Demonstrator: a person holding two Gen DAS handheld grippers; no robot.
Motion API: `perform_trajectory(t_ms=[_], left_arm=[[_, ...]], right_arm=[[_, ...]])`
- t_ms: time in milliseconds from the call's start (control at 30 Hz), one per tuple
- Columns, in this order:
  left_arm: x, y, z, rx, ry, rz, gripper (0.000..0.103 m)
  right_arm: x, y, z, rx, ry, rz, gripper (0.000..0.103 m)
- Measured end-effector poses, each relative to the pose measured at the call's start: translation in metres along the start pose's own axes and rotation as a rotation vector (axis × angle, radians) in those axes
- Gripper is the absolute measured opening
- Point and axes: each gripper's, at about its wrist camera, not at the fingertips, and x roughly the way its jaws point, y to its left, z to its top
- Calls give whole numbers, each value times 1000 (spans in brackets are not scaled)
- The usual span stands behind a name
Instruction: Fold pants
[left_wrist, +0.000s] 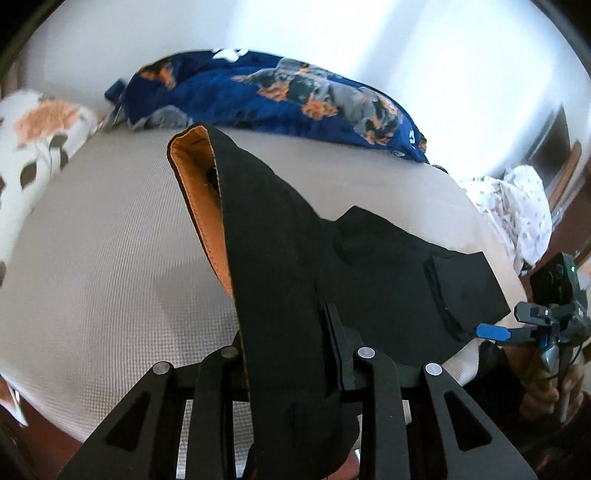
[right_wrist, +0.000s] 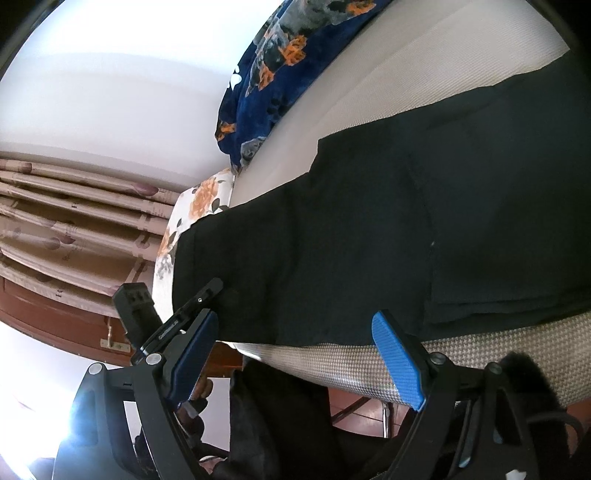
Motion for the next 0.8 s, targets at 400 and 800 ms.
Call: perform_trajectory(t_ms=[400,800], left_arm=[[1,-42,17,67,-25,-6,27],[0,-85,35,95,-56,-102,27]], right_arm=[[-4,-2,3,15,-23,25,84],[-23,-10,10,51,-102,82,84]])
